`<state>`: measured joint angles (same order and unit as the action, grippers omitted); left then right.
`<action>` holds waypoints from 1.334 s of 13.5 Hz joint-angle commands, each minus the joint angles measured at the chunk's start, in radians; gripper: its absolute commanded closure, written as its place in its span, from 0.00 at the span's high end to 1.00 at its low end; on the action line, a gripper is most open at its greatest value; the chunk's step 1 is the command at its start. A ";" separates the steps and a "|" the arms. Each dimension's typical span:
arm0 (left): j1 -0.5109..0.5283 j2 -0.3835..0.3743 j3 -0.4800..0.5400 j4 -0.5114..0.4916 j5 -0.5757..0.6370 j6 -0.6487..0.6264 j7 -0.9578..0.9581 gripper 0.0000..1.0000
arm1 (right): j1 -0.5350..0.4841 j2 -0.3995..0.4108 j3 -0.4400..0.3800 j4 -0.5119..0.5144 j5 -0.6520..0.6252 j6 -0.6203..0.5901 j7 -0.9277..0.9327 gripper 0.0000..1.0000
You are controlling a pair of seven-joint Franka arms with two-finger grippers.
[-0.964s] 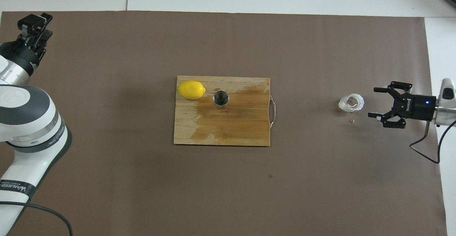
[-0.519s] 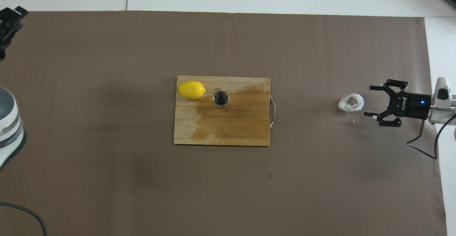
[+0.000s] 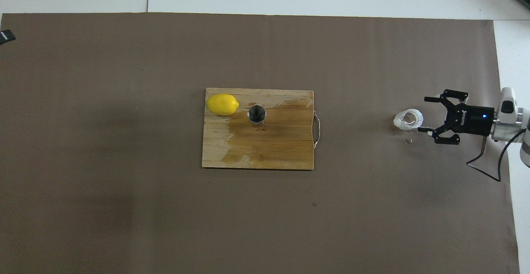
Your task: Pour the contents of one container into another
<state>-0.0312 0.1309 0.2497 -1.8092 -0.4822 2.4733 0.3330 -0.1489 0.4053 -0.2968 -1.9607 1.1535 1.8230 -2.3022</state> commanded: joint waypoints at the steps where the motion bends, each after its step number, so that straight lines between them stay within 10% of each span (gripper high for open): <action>1: 0.001 0.007 0.011 0.024 0.155 -0.144 0.004 0.56 | 0.005 0.013 0.004 0.011 0.003 0.035 -0.013 1.00; 5: -0.015 0.012 0.005 0.132 0.387 -0.408 0.001 0.59 | 0.014 0.013 0.013 0.011 -0.009 0.042 0.010 1.00; 18: -0.188 -0.004 -0.006 0.367 0.490 -0.930 -0.239 0.61 | 0.026 0.007 0.050 0.005 -0.031 0.127 0.064 1.00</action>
<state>-0.2003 0.1279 0.2368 -1.4891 -0.0028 1.6206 0.1198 -0.1231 0.4126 -0.2607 -1.9611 1.1496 1.9264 -2.2853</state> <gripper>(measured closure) 0.401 0.000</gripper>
